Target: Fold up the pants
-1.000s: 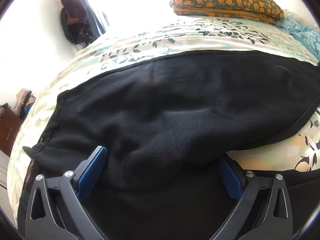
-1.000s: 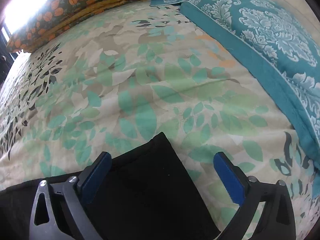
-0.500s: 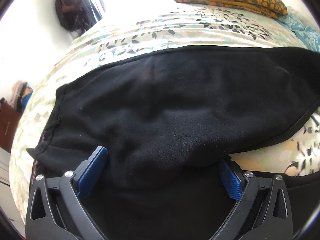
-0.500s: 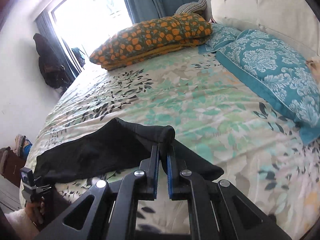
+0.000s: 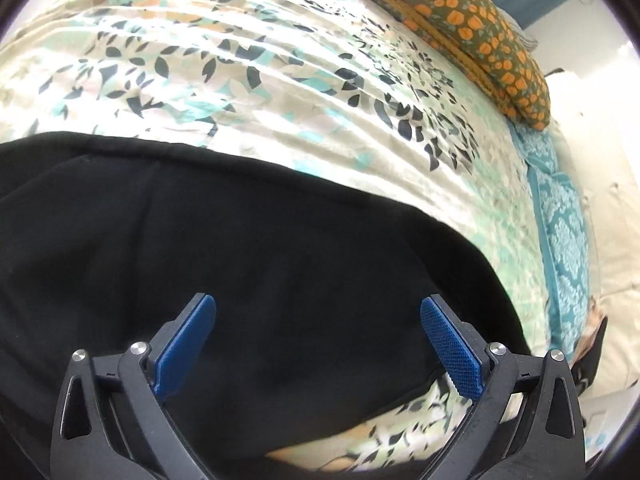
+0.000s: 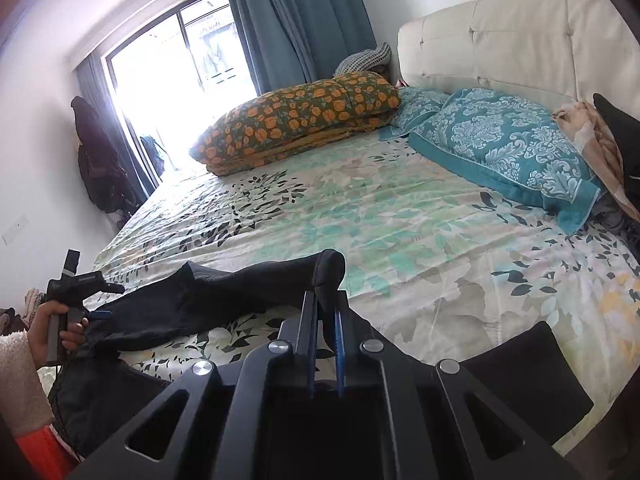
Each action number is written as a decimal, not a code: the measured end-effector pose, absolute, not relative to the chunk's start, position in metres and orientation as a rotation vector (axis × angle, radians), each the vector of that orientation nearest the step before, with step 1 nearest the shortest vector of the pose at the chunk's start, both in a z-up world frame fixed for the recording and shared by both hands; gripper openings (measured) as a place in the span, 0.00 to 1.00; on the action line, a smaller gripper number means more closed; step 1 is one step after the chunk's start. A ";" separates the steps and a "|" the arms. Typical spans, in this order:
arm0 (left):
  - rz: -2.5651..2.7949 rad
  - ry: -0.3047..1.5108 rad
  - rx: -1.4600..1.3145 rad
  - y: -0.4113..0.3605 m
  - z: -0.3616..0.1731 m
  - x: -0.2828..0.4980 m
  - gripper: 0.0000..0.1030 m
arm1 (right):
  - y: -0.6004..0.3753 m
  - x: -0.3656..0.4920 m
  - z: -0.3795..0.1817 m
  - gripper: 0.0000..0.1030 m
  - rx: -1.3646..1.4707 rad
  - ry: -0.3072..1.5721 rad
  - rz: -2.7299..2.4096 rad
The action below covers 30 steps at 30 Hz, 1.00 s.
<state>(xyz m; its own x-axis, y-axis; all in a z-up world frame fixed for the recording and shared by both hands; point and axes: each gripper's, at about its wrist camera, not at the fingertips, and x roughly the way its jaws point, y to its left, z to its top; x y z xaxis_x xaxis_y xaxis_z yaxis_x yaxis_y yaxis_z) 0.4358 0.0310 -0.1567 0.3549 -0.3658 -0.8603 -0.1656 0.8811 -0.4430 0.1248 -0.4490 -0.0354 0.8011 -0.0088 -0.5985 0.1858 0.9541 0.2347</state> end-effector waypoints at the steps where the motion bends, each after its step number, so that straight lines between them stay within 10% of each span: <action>1: -0.131 1.226 -0.537 0.027 -0.160 0.444 0.99 | -0.449 0.122 -0.033 0.07 0.291 0.623 -0.105; 16: -0.078 1.268 -0.717 0.027 -0.181 0.470 0.98 | -0.484 0.065 -0.001 0.07 0.282 0.561 -0.133; 17: -0.069 1.260 -0.737 0.030 -0.181 0.465 0.82 | -0.489 0.062 -0.001 0.07 0.295 0.563 -0.132; 18: -0.057 1.272 -0.745 0.032 -0.182 0.461 0.17 | -0.494 0.060 -0.001 0.07 0.309 0.567 -0.133; 19: -0.012 1.317 -0.722 0.034 -0.184 0.457 0.01 | -0.500 0.061 -0.002 0.07 0.320 0.575 -0.133; 30: -0.145 0.997 -0.461 0.047 -0.089 0.289 0.04 | -0.522 0.102 0.005 0.07 -0.002 0.680 -0.030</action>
